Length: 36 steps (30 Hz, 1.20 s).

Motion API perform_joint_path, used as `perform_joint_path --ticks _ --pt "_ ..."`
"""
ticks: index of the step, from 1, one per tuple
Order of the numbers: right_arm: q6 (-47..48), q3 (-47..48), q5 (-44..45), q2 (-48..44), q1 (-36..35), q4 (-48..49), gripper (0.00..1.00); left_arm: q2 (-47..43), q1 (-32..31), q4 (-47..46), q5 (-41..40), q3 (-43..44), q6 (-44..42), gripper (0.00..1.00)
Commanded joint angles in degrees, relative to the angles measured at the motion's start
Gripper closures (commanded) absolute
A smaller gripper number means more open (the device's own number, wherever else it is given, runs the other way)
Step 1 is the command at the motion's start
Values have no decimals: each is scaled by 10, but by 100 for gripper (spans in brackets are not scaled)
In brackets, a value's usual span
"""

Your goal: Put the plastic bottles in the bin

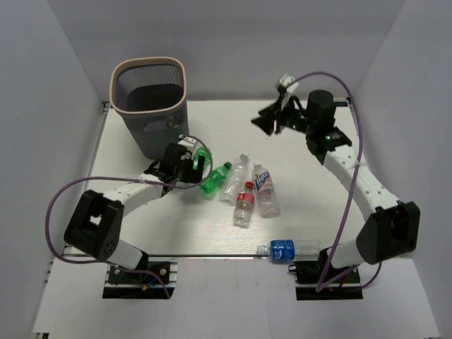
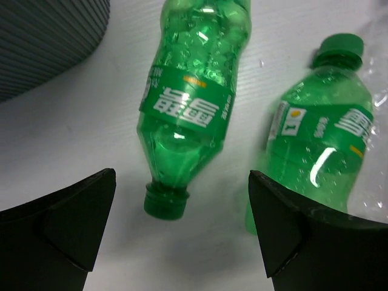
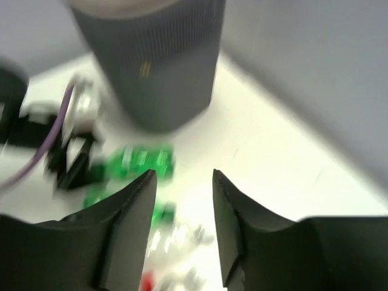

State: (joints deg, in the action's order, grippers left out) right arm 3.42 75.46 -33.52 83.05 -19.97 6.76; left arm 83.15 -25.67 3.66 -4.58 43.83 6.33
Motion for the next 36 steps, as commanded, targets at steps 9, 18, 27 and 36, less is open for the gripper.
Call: perform_joint_path --ticks 9,18,27,36 --pt "74 -151 -35 -146 47 -180 31 134 -6 -47 -27 97 -11 23" --pt "72 -160 -29 -152 63 -243 10 125 -23 -41 6 111 -5 56" --pt "37 -197 -25 -145 81 -243 100 1 -36 -16 36 273 -17 62" --pt "55 -186 -45 -89 78 -271 26 39 -18 22 -145 518 -25 62"
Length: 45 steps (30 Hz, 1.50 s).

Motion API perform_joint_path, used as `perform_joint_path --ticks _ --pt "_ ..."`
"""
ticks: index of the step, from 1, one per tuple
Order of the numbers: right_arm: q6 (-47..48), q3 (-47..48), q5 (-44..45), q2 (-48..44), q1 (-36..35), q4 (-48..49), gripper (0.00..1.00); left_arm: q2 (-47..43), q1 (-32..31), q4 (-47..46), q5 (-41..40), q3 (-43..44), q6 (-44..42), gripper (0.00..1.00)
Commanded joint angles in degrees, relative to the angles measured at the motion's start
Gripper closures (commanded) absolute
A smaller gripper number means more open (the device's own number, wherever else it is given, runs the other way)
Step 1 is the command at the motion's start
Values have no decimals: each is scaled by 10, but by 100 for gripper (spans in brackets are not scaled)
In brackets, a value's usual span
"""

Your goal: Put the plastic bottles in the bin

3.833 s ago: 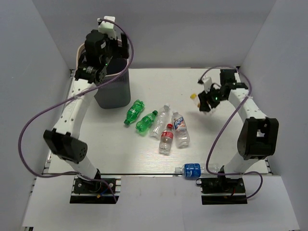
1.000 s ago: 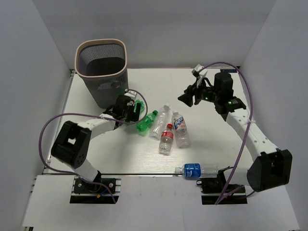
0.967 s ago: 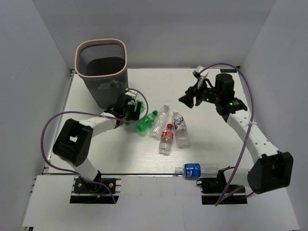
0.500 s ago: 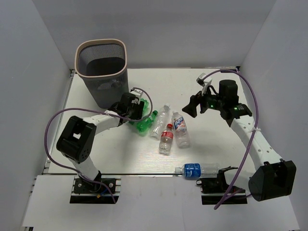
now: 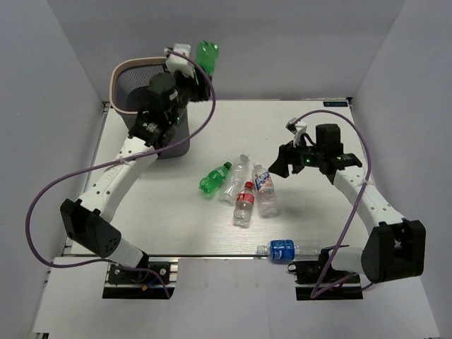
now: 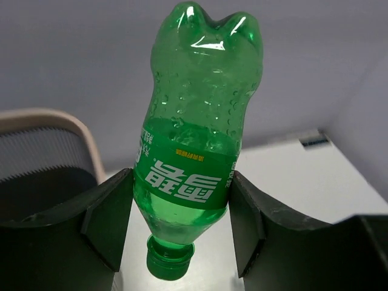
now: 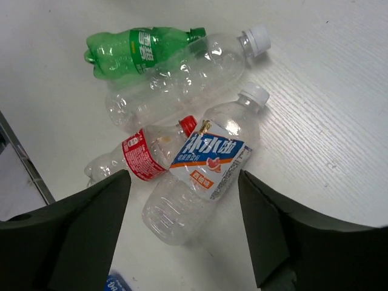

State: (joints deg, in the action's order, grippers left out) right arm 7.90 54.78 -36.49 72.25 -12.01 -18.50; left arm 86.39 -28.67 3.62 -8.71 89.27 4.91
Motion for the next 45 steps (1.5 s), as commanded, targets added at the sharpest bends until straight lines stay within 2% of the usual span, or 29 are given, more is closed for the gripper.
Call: perform_joint_path --ticks 1,2,5,8,11,12,13,15,17,20,21,23,26,27,28,29,30,32,33,35,39,44,45 --pt "21 40 -15 36 0 -31 21 7 12 23 -104 80 -10 62" --pt "24 49 -15 46 0 -69 14 20 12 28 -140 105 -16 61" --pt "39 77 -3 70 0 -95 11 29 23 46 -220 129 -16 61" --pt "48 90 1 81 -1 -103 11 29 39 53 -271 123 -16 59" --pt "41 108 13 96 -3 -104 16 40 56 89 -300 123 -16 51" --pt "43 116 14 103 -4 -108 16 50 62 101 -308 129 -16 44" --pt "51 120 18 110 -8 -122 16 55 70 112 -321 129 -8 21" --pt "65 139 32 127 -15 -138 16 62 77 136 -328 143 -1 0" --pt "75 146 58 139 -31 -152 16 62 83 136 -328 150 -7 0" --pt "63 155 78 172 -47 -164 16 51 83 128 -299 150 -33 0" --pt "55 158 80 185 -53 -164 11 51 83 128 -271 150 -41 0" --pt "41 157 93 199 -64 -162 11 34 75 120 -217 155 -68 0" --pt "30 147 126 207 -84 -144 11 9 69 114 4 133 -103 0" --pt "32 141 131 207 -86 -141 11 9 69 122 166 133 -103 0" --pt "31 139 137 218 -88 -143 11 9 63 152 229 133 -103 0" --pt "27 140 149 221 -97 -146 11 19 55 170 330 138 -90 0" --pt "27 139 158 232 -100 -145 11 19 49 185 358 121 -83 0" --pt "15 132 184 238 -108 -129 11 12 22 208 379 70 -77 0" --pt "13 131 199 244 -109 -120 11 1 14 208 379 3 -71 0" --pt "0 130 223 262 -115 -105 11 -36 -8 203 366 -77 -71 0" --pt "-16 137 239 298 -115 -114 11 -55 -38 245 321 -147 -78 0" --pt "-26 144 252 323 -118 -104 11 -95 -57 221 259 -240 -73 0" --pt "-31 146 254 329 -118 -103 15 -106 -63 212 253 -264 -73 0"
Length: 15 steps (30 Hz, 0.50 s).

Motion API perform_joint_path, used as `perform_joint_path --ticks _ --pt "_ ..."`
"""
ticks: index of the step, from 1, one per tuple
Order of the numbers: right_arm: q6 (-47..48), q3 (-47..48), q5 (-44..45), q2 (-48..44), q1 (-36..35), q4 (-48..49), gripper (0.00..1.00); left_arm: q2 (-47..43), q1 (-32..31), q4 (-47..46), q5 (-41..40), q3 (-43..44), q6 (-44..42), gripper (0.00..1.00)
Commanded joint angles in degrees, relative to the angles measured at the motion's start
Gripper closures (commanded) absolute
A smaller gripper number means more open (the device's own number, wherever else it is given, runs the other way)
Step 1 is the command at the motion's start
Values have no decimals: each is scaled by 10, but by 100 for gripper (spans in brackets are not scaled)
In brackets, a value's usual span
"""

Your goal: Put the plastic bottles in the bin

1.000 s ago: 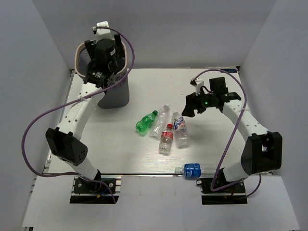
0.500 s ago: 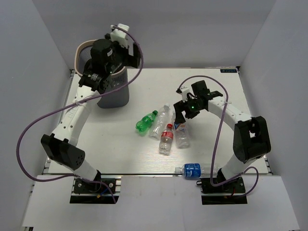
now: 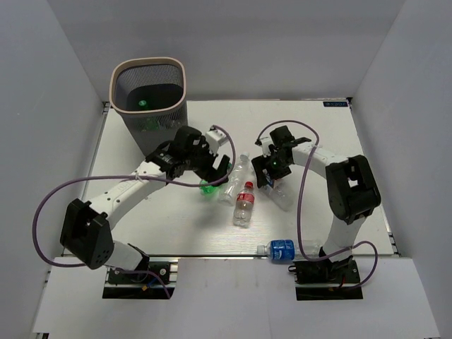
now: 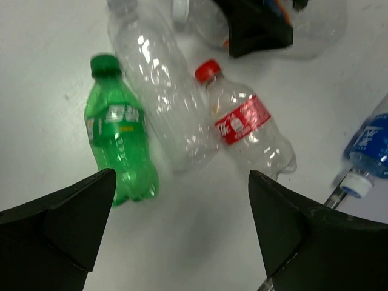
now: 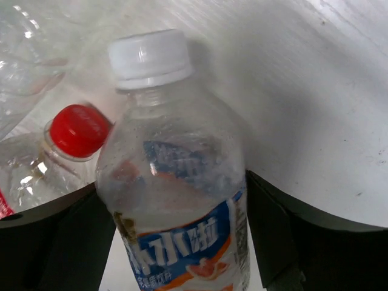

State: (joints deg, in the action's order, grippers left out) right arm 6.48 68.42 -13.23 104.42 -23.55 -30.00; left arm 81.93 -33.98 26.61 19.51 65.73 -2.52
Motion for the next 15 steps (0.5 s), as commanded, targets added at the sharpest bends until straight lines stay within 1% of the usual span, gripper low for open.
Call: perform_joint_path --ticks 1,2,3,5,6,7,8,9,10,11,12,14,15 --pt "-16 16 20 10 1 9 19 -62 -10 -18 -29 -38 7 0" --pt "-8 19 18 10 3 7 24 -70 -16 -18 -36 -54 7 0" --pt "-4 21 14 7 3 4 37 -70 -16 -18 -36 -61 7 0" --pt "27 26 5 -14 6 -1 51 -85 -22 -13 -42 -81 7 0" --pt "34 40 2 -20 6 -17 64 -92 -22 -13 -47 -89 13 0" --pt "47 48 -6 -26 8 -23 73 -99 -28 -13 -47 -97 13 0" --pt "72 57 -9 -46 10 -30 88 -113 -28 -13 -47 -112 21 0" --pt "79 90 -13 -53 11 -31 96 -120 -28 -13 -47 -122 21 0" --pt "90 101 -26 -60 13 -34 98 -128 -28 -19 -47 -142 29 0" --pt "114 117 -43 -69 15 -33 98 -135 -35 -19 -47 -153 39 0" --pt "120 170 -55 -76 14 -33 98 -149 -35 -19 -47 -164 45 0" --pt "128 209 -92 -79 11 -14 100 -162 -40 -25 -47 -196 63 0" --pt "129 269 -107 -76 10 -4 100 -174 -40 -25 -47 -205 69 0"
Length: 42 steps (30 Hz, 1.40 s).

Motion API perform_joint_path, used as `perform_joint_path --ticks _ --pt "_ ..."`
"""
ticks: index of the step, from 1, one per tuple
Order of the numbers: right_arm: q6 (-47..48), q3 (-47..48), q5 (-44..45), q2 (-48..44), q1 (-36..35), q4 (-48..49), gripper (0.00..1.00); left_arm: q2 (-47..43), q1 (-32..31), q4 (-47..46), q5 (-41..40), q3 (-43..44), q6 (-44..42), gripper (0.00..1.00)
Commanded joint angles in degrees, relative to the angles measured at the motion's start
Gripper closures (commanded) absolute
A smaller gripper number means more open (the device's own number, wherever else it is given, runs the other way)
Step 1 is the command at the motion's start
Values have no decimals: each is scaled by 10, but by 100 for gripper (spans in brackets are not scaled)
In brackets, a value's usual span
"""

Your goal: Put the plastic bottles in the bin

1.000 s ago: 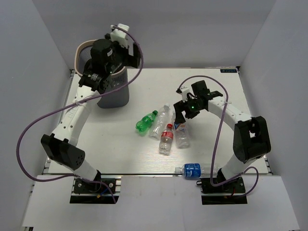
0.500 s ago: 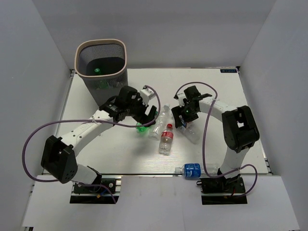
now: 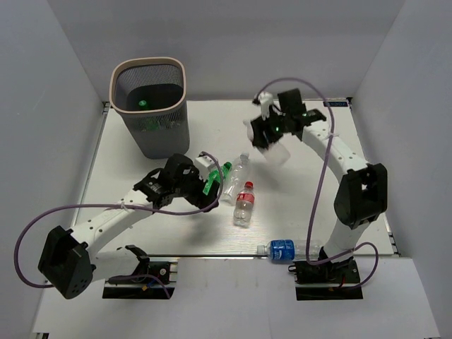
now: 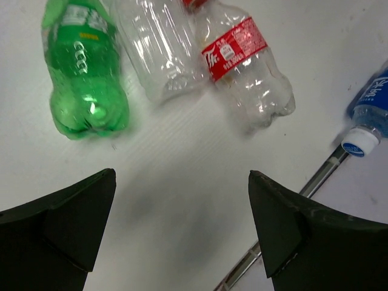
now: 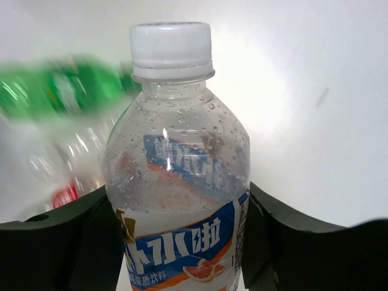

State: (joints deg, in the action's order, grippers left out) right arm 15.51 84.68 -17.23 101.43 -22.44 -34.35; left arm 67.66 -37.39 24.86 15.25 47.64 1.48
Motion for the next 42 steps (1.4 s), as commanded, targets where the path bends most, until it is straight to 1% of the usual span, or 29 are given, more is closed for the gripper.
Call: perform_joint_path --ticks 1,3,4,5,6,8,9,11,12,13,14,15,16,17,18,21,23,24,26,30,33,34,35,36,37,38,39,40,42 --pt "34 125 -108 -42 -6 78 100 -37 -11 -15 -5 -39 43 0" --pt "20 190 -139 -22 -12 117 100 -42 -18 -20 0 -44 49 0" --pt "5 205 -185 -17 -20 181 100 -48 -18 -20 0 -50 57 0" --pt "-3 226 -201 -10 -22 210 100 -48 -23 -20 -5 -50 57 0" --pt "-49 244 -229 10 -24 277 100 -48 -23 -20 -5 -50 63 0" --pt "-95 269 -263 25 -38 426 100 -48 -29 -20 -11 -50 63 0" --pt "-128 288 -278 52 -43 467 100 -48 -29 -20 -11 -50 63 0" --pt "-178 327 -278 82 -66 613 100 -48 -34 -15 -17 -50 69 0" --pt "-208 373 -273 98 -77 643 100 -48 -34 -15 -17 -50 69 0" --pt "-224 400 -266 153 -84 665 100 -48 -34 -15 -17 -50 75 0" --pt "-254 459 -241 175 -92 719 100 -48 -39 -15 -17 -50 75 0" --pt "-287 505 -229 195 -98 744 100 -48 -39 -15 -17 -56 81 0" --pt "-284 554 -219 241 -105 744 100 -48 -39 -15 -17 -56 81 0" --pt "-270 565 -189 250 -122 751 100 -48 -44 -15 -17 -62 86 0" --pt "-270 560 -179 254 -130 760 100 -53 -44 -15 -23 -62 86 0" --pt "-240 477 -127 243 -155 864 100 -53 -50 -15 -23 -62 99 0" --pt "-235 497 -108 271 -170 869 100 -53 -50 -15 -29 -68 112 0" --pt "-236 551 -90 300 -169 869 100 -48 -50 -15 -29 -68 112 0" --pt "-224 569 -72 333 -179 875 100 -43 -56 -10 -29 -61 117 0" --pt "-224 548 -47 345 -201 910 100 -36 -61 5 -23 -49 122 0" --pt "-229 541 -29 360 -198 908 100 -36 -66 18 -36 -44 122 0" --pt "-230 541 -11 369 -201 905 78 -36 -66 26 -36 -39 122 0" --pt "-229 542 -4 374 -199 900 68 -36 -66 26 -43 -39 122 0" --pt "-226 553 7 393 -199 889 53 -36 -72 33 -50 -33 122 0" --pt "-226 558 9 399 -200 886 43 -36 -72 33 -50 -33 122 0" --pt "-225 562 10 405 -200 881 36 -36 -72 33 -58 -33 122 0" --pt "-222 569 8 417 -200 879 32 -36 -72 33 -67 -26 117 0" --pt "-217 569 -3 421 -200 874 25 -36 -72 38 -74 -20 112 0" --pt "-216 569 -18 424 -202 868 21 -28 -72 38 -80 -12 99 0"
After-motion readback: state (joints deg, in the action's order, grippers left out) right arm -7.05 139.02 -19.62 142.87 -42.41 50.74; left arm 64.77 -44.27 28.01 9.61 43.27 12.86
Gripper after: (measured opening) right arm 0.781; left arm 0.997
